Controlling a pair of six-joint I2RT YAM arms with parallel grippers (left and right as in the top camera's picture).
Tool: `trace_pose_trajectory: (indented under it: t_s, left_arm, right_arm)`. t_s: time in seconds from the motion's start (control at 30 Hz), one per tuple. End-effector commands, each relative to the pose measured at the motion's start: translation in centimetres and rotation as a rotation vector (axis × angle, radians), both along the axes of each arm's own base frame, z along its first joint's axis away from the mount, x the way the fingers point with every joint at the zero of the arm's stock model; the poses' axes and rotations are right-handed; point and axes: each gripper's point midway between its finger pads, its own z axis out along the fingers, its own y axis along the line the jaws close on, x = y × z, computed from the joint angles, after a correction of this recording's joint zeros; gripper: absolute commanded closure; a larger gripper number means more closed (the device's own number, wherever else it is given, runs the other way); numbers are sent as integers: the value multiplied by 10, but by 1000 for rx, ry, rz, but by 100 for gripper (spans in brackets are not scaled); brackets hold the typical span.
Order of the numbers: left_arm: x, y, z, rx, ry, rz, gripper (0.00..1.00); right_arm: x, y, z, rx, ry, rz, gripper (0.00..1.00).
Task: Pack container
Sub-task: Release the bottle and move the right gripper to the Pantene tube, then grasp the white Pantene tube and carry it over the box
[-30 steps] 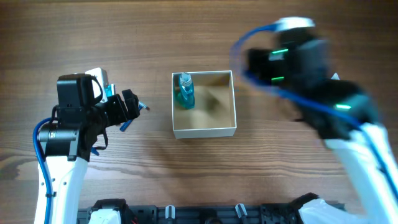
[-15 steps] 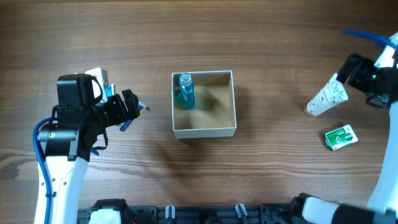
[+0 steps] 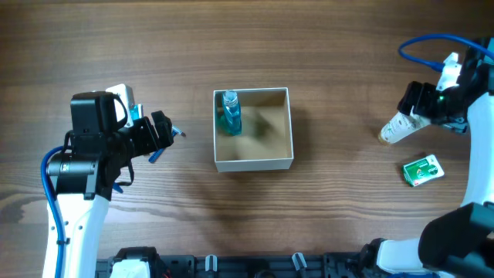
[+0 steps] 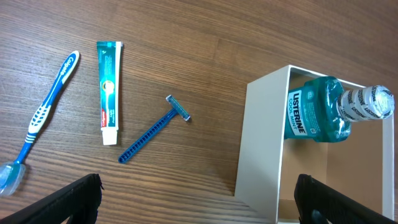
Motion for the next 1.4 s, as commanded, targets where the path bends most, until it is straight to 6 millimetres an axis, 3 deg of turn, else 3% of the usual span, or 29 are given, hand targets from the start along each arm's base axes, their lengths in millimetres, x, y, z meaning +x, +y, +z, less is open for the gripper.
trace_pose_trajectory:
  t_s: [0.0,0.07,0.17,0.2,0.67,0.93,1.07,1.2,1.37]
  left_arm:
    - [3,-7,9,-34,-20,-15,0]
    - [3,-7,9,-34,-20,-15,0]
    - [3,-7,9,-34,-20,-15,0]
    - [3,-7,9,-34,-20,-15,0]
    - [3,-7,9,-34,-20,-15,0]
    - [3,-7,9,-34,-20,-15,0]
    - [3,-7,9,-34,-20,-15,0]
    - [3,-7,9,-34,-20,-15,0]
    - [3,-7,9,-34,-20,-15,0]
  right_arm:
    - [3,8,-13,42,7,30,19]
    - [6,10,-14,60,-2,35,26]
    - [8,12,-14,72,-12,38,51]
    - [8,12,-14,71,-13,38,55]
    - [8,12,-14,72,-12,35,96]
    - [8,12,-13,78,-15,9,96]
    - [10,15,-1,72,-47,-3,96]
    - [16,36,40,36,-161,68,96]
    - [16,82,93,7,-315,191,96]
